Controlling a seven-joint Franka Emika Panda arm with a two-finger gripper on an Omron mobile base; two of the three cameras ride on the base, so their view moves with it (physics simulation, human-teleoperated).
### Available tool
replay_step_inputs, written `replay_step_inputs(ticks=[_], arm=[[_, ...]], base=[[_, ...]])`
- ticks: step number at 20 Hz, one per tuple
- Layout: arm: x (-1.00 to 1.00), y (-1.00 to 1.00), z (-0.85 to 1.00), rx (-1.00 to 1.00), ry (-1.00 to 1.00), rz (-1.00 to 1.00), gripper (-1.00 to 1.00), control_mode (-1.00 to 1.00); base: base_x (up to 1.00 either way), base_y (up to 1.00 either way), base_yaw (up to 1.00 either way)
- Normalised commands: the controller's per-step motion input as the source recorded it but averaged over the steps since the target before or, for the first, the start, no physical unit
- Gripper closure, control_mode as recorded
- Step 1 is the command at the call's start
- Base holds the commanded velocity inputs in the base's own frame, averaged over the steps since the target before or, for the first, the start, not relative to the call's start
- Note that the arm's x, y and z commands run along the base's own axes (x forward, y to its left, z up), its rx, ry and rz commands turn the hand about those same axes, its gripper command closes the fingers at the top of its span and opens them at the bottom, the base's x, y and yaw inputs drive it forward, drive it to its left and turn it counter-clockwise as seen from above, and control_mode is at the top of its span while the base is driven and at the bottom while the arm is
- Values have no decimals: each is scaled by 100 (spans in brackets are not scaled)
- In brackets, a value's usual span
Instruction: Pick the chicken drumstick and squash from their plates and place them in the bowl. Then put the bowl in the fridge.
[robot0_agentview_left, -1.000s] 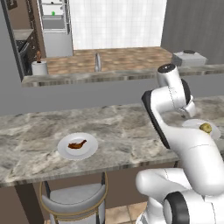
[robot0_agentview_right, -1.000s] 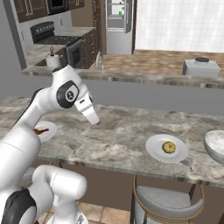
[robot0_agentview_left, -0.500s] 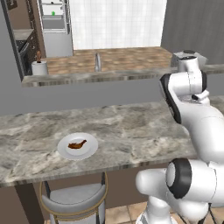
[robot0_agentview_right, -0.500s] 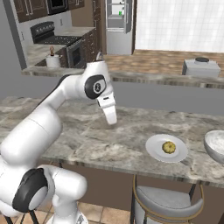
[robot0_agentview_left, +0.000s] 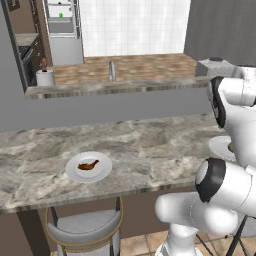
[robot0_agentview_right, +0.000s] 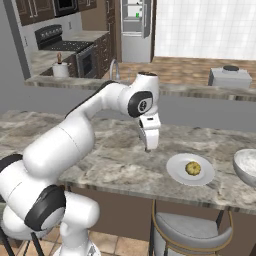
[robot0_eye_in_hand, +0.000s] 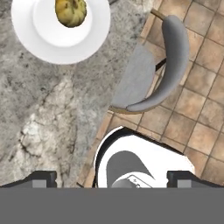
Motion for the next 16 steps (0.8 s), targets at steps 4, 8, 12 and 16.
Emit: replay_step_inputs(ticks=[4,8,12,16], arm=[[-1,-46,-21,14,0,0,-100,-100],[-8,-36,-26,13,-2,0,-100,-100],[-3,-30,-16,4,-7,0,-100,-100],[3,-26,-1,-1,0,0,-100,-100]], base=[[0,0,0],[0,0,0],[0,0,0],[0,0,0]])
